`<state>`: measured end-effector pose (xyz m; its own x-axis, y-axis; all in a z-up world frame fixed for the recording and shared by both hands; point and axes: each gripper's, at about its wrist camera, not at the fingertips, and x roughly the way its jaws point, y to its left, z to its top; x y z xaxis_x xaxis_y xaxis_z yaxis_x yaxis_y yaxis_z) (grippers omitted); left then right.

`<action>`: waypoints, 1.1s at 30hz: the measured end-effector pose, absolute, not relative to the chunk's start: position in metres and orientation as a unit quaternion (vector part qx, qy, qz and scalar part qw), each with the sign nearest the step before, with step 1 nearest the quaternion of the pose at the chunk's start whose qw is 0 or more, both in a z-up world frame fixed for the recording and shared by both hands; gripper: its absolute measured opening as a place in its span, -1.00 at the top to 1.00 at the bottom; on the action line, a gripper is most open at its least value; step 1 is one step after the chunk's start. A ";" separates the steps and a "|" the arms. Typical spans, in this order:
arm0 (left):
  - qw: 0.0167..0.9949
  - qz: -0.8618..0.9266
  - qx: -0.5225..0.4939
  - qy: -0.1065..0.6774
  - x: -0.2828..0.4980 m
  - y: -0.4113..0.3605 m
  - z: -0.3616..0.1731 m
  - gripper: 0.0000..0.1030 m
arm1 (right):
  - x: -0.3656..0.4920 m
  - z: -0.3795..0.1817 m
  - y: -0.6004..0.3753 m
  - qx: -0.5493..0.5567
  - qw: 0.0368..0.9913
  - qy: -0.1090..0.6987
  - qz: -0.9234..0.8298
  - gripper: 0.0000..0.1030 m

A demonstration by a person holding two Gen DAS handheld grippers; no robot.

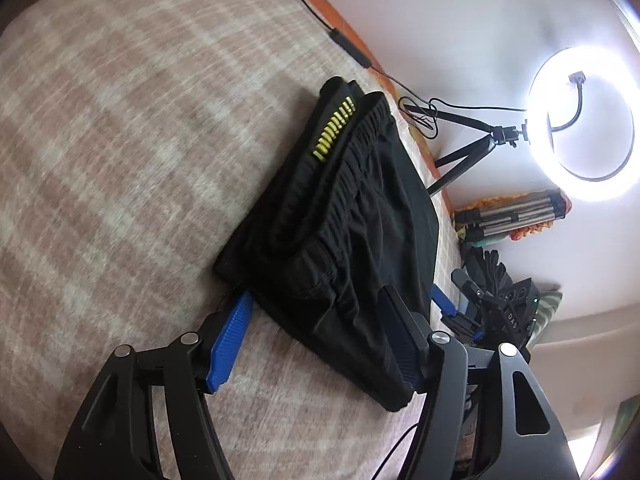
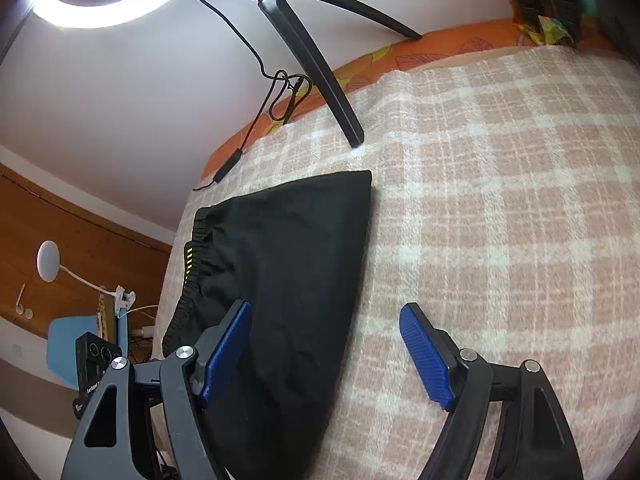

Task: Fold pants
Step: 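Fold the waistband over the shorts with the right gripper and release, then close both grippers on the folded black shorts edge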

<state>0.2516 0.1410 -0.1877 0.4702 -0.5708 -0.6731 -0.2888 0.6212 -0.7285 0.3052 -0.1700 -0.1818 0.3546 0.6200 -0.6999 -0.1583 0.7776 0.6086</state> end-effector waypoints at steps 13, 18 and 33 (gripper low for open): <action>0.769 -0.063 -0.424 0.475 0.268 0.127 -0.187 -0.33 | 0.325 -0.186 -0.157 0.245 0.789 0.497 0.267 -0.40; 0.776 -0.052 -0.419 0.469 0.287 0.122 -0.186 -0.34 | 0.338 -0.188 -0.152 0.264 0.787 0.491 0.265 -0.40; 0.816 -0.035 -0.338 0.467 0.306 0.114 -0.188 0.54 | 0.365 -0.189 -0.111 0.210 0.804 0.496 0.250 0.59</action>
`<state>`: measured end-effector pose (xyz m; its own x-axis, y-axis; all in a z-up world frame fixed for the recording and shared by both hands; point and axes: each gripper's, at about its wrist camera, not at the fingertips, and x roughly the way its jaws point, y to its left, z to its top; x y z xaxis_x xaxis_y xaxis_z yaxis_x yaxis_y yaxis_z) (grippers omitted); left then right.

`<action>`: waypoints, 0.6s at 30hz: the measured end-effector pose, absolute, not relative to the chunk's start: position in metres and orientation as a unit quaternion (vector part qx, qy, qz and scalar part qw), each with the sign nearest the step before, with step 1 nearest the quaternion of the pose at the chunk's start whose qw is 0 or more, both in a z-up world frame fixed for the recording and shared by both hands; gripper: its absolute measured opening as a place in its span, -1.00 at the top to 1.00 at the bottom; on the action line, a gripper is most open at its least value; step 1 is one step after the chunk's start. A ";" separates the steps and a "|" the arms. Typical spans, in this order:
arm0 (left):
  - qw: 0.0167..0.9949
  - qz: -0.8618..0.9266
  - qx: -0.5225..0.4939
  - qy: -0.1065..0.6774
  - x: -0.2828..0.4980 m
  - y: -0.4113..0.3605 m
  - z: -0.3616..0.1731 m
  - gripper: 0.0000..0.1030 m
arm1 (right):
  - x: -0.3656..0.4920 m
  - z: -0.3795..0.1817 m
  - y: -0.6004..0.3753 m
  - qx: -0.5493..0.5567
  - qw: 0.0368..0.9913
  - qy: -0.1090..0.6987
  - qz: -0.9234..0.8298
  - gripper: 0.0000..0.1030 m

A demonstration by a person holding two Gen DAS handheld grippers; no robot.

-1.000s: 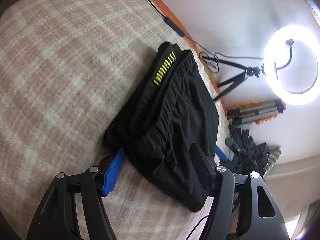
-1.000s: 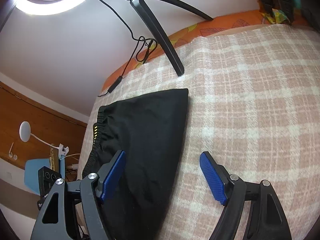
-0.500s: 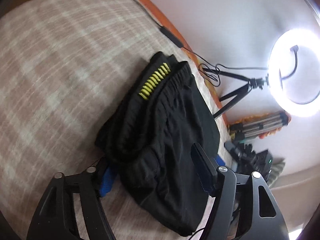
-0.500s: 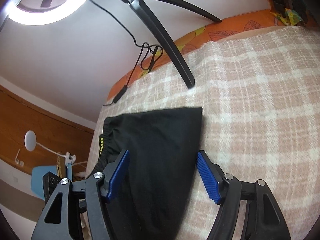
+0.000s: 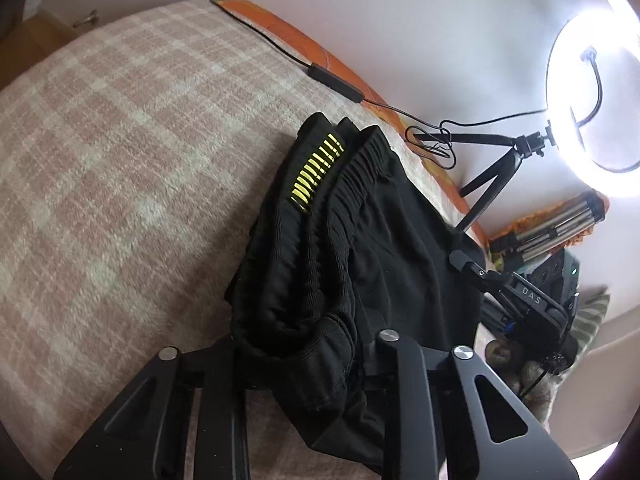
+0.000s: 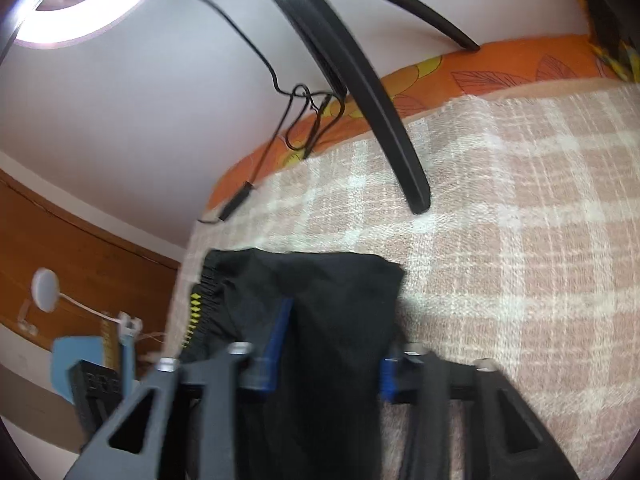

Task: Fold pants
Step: 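Close both grippers on the folded black shorts edge, then lift the folded shorts with both grippers and carry them toward the clothes stack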

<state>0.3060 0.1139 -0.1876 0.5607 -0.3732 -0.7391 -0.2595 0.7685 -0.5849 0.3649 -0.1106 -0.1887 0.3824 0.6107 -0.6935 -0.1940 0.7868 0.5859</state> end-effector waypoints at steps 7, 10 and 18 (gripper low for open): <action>0.833 -0.038 -0.303 0.461 0.309 0.101 -0.181 0.67 | 0.354 -0.165 -0.093 0.117 0.837 0.480 0.237 0.81; 0.846 -0.040 -0.277 0.453 0.305 0.096 -0.175 0.71 | 0.351 -0.151 -0.084 0.083 0.848 0.468 0.236 0.83; 0.870 -0.072 -0.230 0.430 0.300 0.080 -0.155 0.73 | 0.337 -0.111 -0.065 0.025 0.873 0.426 0.236 0.87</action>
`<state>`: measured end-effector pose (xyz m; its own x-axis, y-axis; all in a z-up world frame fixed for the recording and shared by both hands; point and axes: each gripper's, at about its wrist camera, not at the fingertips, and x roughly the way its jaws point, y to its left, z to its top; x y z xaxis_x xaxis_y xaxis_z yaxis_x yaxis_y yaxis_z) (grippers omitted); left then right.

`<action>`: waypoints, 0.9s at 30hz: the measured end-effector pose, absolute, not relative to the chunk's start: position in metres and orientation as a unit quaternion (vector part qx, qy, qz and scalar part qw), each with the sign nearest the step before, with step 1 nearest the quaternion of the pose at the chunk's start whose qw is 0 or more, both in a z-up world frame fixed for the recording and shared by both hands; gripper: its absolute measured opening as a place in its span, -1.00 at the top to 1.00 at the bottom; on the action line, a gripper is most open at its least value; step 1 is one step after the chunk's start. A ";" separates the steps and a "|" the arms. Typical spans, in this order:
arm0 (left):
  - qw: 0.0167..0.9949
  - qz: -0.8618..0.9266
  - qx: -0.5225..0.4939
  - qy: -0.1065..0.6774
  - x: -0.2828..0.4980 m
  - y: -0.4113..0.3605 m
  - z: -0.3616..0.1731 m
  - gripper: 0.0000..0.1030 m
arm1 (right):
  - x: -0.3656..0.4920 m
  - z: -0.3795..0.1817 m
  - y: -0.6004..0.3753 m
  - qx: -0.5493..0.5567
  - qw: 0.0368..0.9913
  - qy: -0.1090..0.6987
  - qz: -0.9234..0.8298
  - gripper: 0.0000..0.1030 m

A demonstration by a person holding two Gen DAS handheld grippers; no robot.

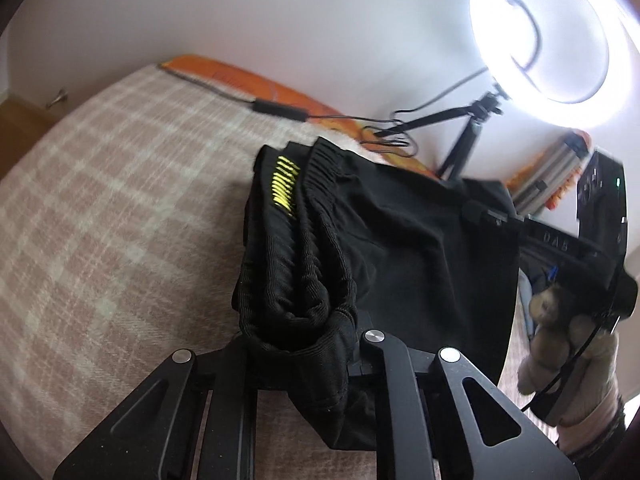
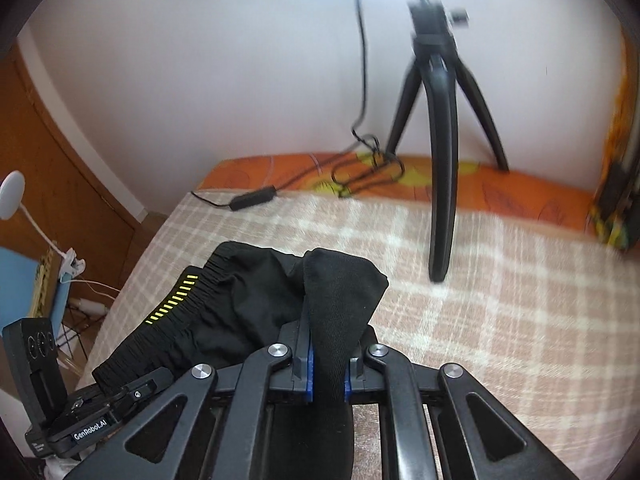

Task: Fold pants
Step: 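Lift the folded shorts with both grippers and carry them toward the clothes stack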

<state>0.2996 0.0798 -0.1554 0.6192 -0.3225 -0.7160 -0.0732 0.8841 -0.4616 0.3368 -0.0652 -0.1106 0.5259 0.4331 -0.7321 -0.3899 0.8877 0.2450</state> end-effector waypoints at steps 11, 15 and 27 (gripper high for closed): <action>0.887 -0.122 -0.182 0.406 0.293 0.042 -0.130 0.75 | 0.306 -0.057 -0.085 -0.012 0.892 0.388 0.230 0.87; 0.890 -0.146 -0.176 0.395 0.290 0.025 -0.117 0.75 | 0.295 -0.040 -0.104 -0.011 0.900 0.376 0.222 0.87; 0.898 -0.218 -0.149 0.352 0.282 -0.054 -0.079 0.75 | 0.265 0.010 -0.201 -0.005 0.921 0.350 0.169 0.87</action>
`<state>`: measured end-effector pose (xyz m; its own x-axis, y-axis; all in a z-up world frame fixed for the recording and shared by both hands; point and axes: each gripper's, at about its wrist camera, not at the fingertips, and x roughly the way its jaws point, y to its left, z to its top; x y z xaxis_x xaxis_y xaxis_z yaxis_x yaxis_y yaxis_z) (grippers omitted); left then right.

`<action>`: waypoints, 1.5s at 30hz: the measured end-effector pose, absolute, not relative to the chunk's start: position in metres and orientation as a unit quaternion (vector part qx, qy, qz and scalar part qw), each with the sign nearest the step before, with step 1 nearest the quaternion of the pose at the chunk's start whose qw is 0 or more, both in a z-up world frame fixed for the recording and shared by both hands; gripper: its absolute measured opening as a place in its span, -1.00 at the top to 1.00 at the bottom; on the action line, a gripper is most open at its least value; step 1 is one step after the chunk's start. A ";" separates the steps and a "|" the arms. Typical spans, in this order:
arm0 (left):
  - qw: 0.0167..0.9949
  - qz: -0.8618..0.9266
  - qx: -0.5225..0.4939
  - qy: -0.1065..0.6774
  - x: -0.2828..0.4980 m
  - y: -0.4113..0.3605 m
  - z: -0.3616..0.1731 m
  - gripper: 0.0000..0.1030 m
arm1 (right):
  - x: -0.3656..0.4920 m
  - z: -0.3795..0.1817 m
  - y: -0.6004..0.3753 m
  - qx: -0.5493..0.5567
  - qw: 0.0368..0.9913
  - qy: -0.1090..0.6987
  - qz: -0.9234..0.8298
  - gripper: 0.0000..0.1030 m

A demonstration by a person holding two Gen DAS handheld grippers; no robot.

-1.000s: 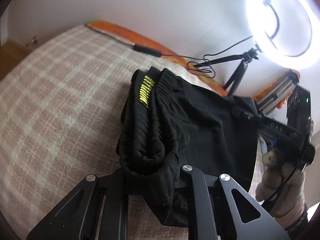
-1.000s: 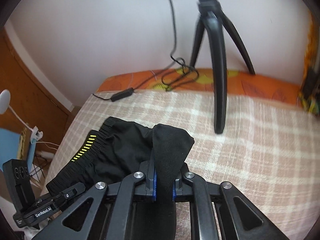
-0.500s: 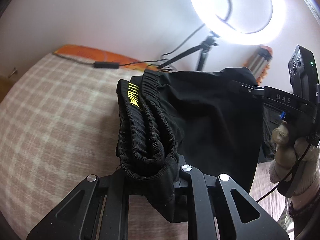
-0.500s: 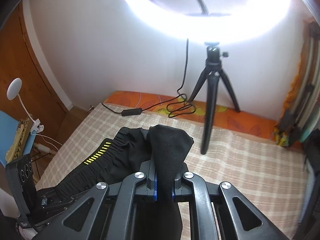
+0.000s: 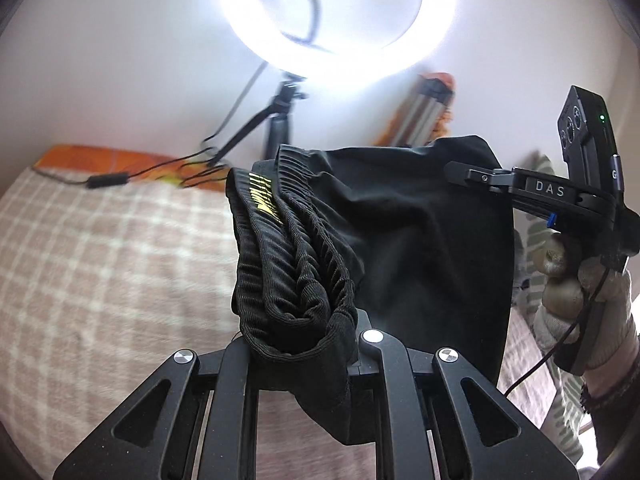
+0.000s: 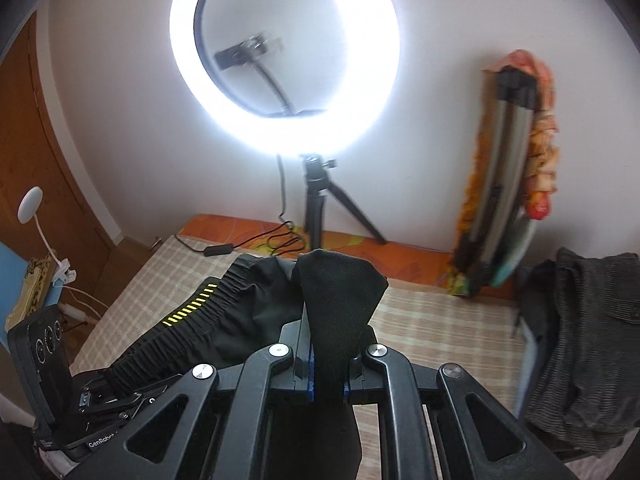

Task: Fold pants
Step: 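Lift the folded shorts with both grippers and carry them toward the clothes stack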

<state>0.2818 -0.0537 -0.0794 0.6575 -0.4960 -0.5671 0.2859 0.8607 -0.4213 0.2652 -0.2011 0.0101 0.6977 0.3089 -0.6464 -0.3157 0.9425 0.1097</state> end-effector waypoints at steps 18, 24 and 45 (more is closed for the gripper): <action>0.891 -0.314 -0.122 0.303 0.297 -0.193 -0.028 0.76 | 0.252 0.080 -0.335 -0.040 0.946 0.315 0.069 0.88; 0.893 -0.343 -0.110 0.268 0.310 -0.256 -0.007 0.76 | 0.267 0.108 -0.386 -0.074 0.950 0.304 0.019 0.88; 0.879 -0.324 -0.118 0.328 0.354 -0.389 -0.070 0.71 | 0.391 0.033 -0.504 -0.145 0.917 0.371 -0.029 0.84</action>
